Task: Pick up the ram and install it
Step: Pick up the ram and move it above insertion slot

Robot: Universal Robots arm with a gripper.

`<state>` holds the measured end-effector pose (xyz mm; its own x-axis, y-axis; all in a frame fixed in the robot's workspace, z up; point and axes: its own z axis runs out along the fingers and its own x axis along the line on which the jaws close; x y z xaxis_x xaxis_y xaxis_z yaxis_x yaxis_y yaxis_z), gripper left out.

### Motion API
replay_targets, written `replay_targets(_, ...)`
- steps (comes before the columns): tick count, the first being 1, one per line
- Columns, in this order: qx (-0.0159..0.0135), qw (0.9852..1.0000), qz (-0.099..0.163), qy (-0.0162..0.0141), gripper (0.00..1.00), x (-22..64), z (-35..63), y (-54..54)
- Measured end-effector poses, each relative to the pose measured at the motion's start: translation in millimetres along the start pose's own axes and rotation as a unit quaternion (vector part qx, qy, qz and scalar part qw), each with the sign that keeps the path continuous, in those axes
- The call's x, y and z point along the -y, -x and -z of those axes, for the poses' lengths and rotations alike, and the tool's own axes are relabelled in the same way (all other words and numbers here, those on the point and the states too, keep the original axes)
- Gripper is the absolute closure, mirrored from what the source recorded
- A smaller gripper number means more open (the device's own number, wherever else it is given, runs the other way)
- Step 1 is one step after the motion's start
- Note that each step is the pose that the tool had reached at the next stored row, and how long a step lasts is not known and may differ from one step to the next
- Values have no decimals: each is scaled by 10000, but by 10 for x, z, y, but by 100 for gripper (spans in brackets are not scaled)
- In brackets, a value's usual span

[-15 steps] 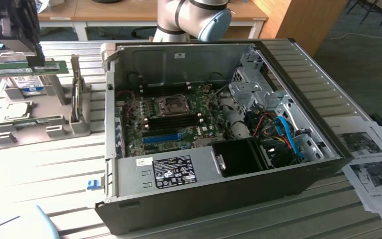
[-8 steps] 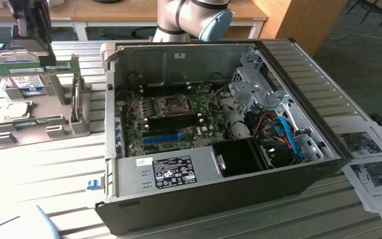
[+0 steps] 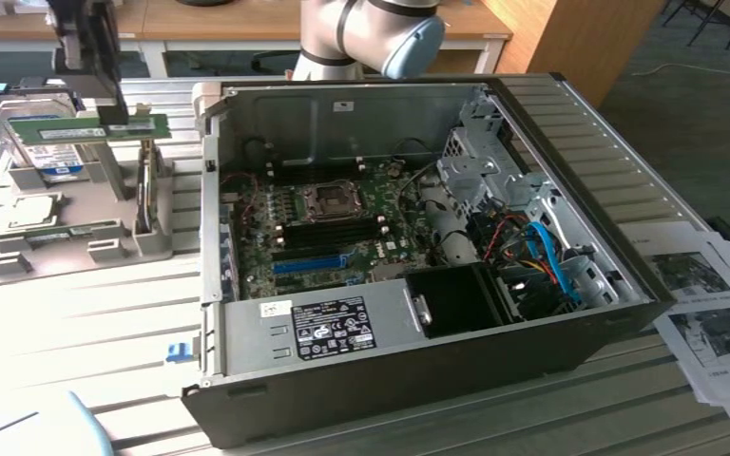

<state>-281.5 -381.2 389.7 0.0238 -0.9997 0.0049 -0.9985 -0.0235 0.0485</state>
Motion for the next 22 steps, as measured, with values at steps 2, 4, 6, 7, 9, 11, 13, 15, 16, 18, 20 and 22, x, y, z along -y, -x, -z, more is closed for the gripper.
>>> replay_targets(2, 0, 10000, 0, 0, 89, 55, 2, -1)
replay_targets(4, 0, 10000, 0, 1, 89, 108, 5, -3)
replay_targets(6, 0, 10000, 1, 1, 89, 161, 8, -4)
replay_targets(7, 0, 10000, 1, 1, 89, 189, 9, -5)
replay_targets(9, 0, 10000, 0, 2, 89, 240, 11, -6)
replay_targets(11, 0, 10000, 0, 2, 89, 290, 14, -7)
replay_targets(13, 0, 10000, 0, 2, 89, 342, 16, -8)
replay_targets(15, 0, 10000, 1, 3, 89, 395, 19, -10)
replay_targets(16, 0, 10000, 0, 3, 89, 419, 20, -10)
replay_targets(18, 0, 10000, 0, 3, 89, 469, 23, -11)
replay_targets(20, 0, 10000, 0, 3, 89, 520, 25, -12)
replay_targets(22, 0, 10000, 1, 4, 89, 569, 27, -14)
